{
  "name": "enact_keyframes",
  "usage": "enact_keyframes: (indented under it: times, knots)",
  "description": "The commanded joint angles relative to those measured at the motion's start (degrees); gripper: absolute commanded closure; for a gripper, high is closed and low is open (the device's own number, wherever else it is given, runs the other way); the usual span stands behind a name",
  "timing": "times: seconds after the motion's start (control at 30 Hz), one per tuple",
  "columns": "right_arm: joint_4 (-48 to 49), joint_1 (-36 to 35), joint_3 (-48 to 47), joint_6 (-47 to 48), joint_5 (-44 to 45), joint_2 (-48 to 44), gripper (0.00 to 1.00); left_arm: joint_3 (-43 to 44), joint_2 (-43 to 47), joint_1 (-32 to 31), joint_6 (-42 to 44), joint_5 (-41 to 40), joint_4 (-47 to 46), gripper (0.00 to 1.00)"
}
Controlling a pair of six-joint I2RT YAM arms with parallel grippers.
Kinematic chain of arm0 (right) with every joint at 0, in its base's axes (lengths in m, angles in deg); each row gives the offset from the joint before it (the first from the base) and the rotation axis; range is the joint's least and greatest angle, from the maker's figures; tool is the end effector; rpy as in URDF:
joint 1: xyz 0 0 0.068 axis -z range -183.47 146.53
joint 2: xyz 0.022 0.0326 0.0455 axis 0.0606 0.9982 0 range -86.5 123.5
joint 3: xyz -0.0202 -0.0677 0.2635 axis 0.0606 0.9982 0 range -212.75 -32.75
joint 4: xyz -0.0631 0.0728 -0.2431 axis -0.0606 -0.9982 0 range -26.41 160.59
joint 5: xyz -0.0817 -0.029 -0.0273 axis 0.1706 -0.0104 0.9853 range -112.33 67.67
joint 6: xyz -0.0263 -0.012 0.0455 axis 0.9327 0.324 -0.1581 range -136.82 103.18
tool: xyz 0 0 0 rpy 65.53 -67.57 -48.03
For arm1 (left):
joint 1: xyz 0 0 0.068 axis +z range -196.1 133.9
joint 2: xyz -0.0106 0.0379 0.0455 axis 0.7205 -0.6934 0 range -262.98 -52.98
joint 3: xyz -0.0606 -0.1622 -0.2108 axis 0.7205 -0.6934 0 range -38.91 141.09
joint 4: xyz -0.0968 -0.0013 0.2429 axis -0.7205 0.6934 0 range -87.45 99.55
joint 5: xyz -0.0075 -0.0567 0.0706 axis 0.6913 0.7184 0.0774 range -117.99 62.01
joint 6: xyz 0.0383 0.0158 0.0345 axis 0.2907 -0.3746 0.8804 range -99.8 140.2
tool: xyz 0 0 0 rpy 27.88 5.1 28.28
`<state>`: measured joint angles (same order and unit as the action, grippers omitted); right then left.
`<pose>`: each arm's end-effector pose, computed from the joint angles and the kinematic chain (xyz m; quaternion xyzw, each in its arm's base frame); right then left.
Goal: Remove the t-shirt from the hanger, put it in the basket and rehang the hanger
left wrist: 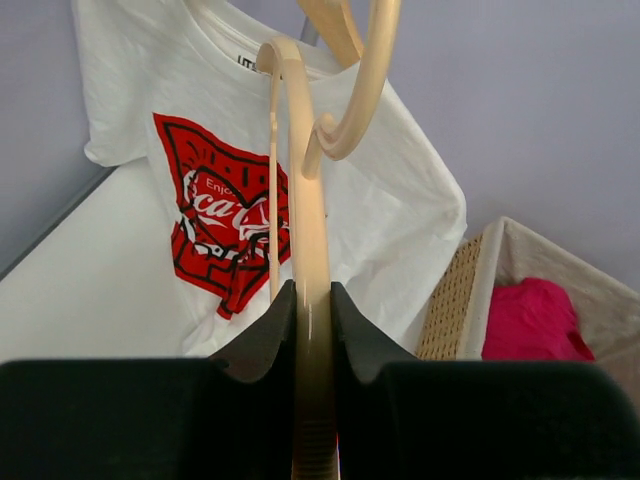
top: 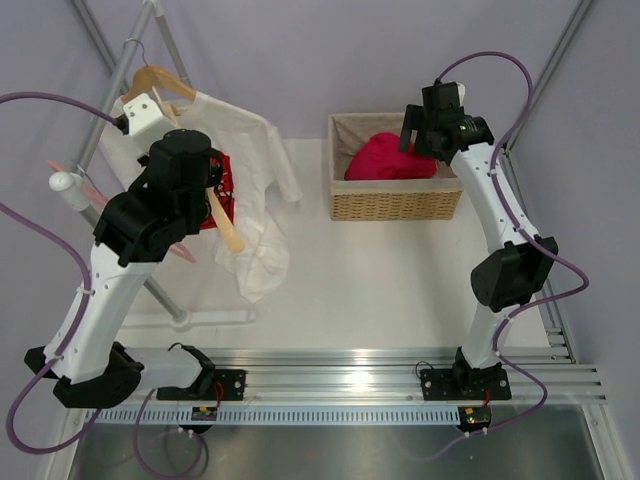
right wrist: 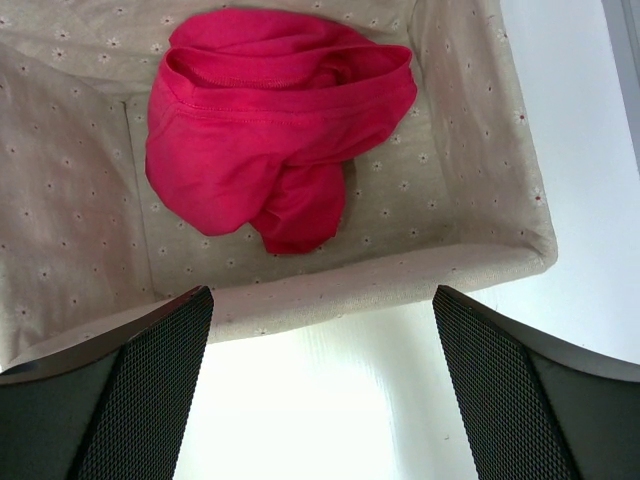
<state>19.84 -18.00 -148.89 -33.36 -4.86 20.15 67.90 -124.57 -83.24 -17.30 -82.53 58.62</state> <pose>0.3983 0.0921 0.3949 0.0785 0.8991 -0.0241 0.4300 0.1693 -0.0918 0.5206 -0.2623 0.7311 -0.0057 0.6299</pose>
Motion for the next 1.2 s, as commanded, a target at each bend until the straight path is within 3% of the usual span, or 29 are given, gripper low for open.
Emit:
enact_keyframes:
  times: [0.0, 0.43, 0.63, 0.83, 1.17]
  knots:
    - [-1.9, 0.29, -3.83, 2.38, 0.54, 1.01, 0.0, 1.74, 0.49, -0.21, -2.14, -8.64, -3.08, 1.0]
    - [-3.22, 0.29, -6.28, 3.26, -0.34, 2.07, 0.0, 4.03, 0.23, -0.21, 1.46, -19.72, -3.16, 1.0]
    - [-5.24, 0.28, -11.21, 3.88, -0.07, 3.38, 0.01, 3.15, -0.74, 0.23, 9.63, -23.41, -11.77, 1.0]
    - [-4.89, 0.37, -10.87, 5.11, 1.07, 2.51, 0.01, -1.85, 1.36, 4.79, 6.66, -20.96, -11.95, 1.0]
    - [-5.33, 0.55, -12.18, 4.32, 0.01, 3.12, 0.01, -2.48, -0.04, 7.79, 6.21, -19.73, -11.86, 1.0]
